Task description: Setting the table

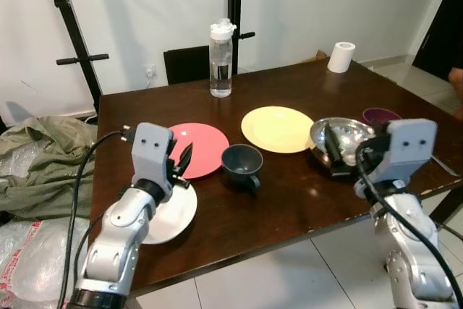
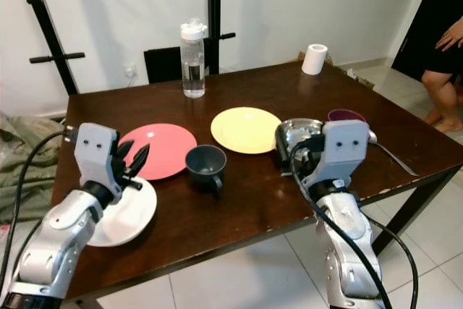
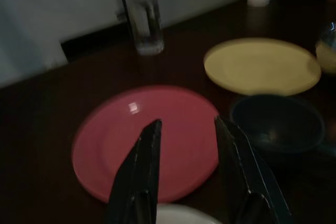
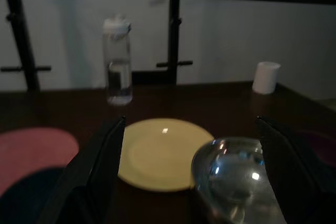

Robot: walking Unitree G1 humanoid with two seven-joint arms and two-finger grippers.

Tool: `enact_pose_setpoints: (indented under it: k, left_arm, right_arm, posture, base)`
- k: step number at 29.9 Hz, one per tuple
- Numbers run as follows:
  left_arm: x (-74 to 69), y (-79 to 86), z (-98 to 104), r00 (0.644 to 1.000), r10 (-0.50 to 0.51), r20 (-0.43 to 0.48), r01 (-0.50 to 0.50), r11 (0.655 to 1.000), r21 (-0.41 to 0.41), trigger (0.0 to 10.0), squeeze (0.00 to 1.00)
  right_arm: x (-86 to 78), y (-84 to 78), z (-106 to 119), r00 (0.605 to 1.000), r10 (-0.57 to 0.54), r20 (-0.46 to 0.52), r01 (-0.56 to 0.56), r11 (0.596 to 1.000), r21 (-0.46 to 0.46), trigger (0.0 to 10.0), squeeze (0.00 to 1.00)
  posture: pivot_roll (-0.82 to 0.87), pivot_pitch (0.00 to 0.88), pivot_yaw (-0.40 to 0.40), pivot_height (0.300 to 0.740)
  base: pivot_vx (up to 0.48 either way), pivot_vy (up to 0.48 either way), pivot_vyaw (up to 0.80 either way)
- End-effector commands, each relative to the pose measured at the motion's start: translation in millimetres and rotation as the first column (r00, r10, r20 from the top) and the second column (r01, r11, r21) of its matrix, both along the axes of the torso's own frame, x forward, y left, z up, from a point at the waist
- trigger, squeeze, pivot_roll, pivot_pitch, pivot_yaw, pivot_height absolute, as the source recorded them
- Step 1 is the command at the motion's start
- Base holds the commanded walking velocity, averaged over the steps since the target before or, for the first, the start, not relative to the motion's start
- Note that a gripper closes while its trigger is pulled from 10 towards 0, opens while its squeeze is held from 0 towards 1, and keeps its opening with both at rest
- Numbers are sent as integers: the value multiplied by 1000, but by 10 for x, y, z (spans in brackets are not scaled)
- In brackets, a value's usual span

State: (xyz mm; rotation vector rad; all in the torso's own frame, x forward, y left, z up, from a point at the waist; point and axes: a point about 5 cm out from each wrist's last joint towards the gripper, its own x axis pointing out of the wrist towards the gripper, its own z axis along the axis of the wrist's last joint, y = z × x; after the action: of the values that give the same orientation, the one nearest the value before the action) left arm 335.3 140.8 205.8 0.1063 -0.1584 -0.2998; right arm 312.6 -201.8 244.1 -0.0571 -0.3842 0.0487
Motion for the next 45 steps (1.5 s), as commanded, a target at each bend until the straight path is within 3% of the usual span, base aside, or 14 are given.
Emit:
enact_pose_setpoints:
  k: [1,3,10,14,18,23,27,30,31,36,40,45]
  left_arm:
    - [36,-5,156,998,-2,60,4,1000,-31,10000,0]
    - [58,22,248,996,13,83,-8,998,-67,10000,0]
    - [-29,63,136,999,0,41,2,999,-45,10000,0]
    - [-137,20,-54,999,-40,9,39,998,50,10000,0]
    - [-200,27,-119,996,-87,-31,89,994,62,10000,0]
    - [-346,190,-135,979,-188,-74,196,972,132,10000,0]
    - [-333,174,-145,970,-228,-84,240,952,189,10000,0]
    - [-321,113,-123,967,-247,-68,256,937,236,10000,0]
    - [-326,169,-99,970,-236,-61,244,940,240,10000,0]
    - [-276,260,-29,989,-145,-39,150,971,187,10000,0]
    - [-239,136,43,991,-133,6,131,982,137,10000,0]
    - [-221,123,78,991,-133,27,128,985,119,10000,0]
  right_arm:
    - [24,-32,85,999,-20,41,19,999,30,10000,0]
    - [29,-46,159,997,-26,67,24,999,37,10000,0]
    - [-53,-22,26,999,-17,30,16,999,32,10000,0]
    - [-82,32,-58,1000,7,4,-7,999,42,10000,0]
    - [-87,73,-91,999,34,-7,-33,999,36,10000,0]
    - [-127,177,-100,992,122,-14,-121,992,34,10000,0]
    - [-129,239,-126,987,159,-26,-159,987,30,10000,0]
    - [-159,367,-106,973,232,-20,-231,973,22,10000,0]
    - [-179,421,-100,967,256,-19,-256,967,16,10000,0]
    - [-160,391,-123,970,240,-28,-239,971,22,10000,0]
    - [-143,328,-89,982,189,-13,-189,982,30,10000,0]
    - [-150,340,-77,979,204,-13,-203,979,22,10000,0]
  posture:
    - [24,15,91,740]
    - [27,23,93,740]
    - [23,39,92,740]
    - [16,48,86,740]
    - [11,52,86,740]
    - [14,66,62,740]
    - [15,67,63,740]
    - [12,71,62,740]
    - [14,75,59,740]
    - [21,89,68,740]
    - [-10,85,59,740]
    - [-54,78,56,740]
  base:
    - [0,0,0]
    - [0,0,0]
    - [0,0,0]
    - [0,0,0]
    - [0,0,0]
    - [0,0,0]
    - [0,0,0]
    - [0,0,0]
    - [0,0,0]
    - [0,0,0]
    - [0,0,0]
    - [0,0,0]
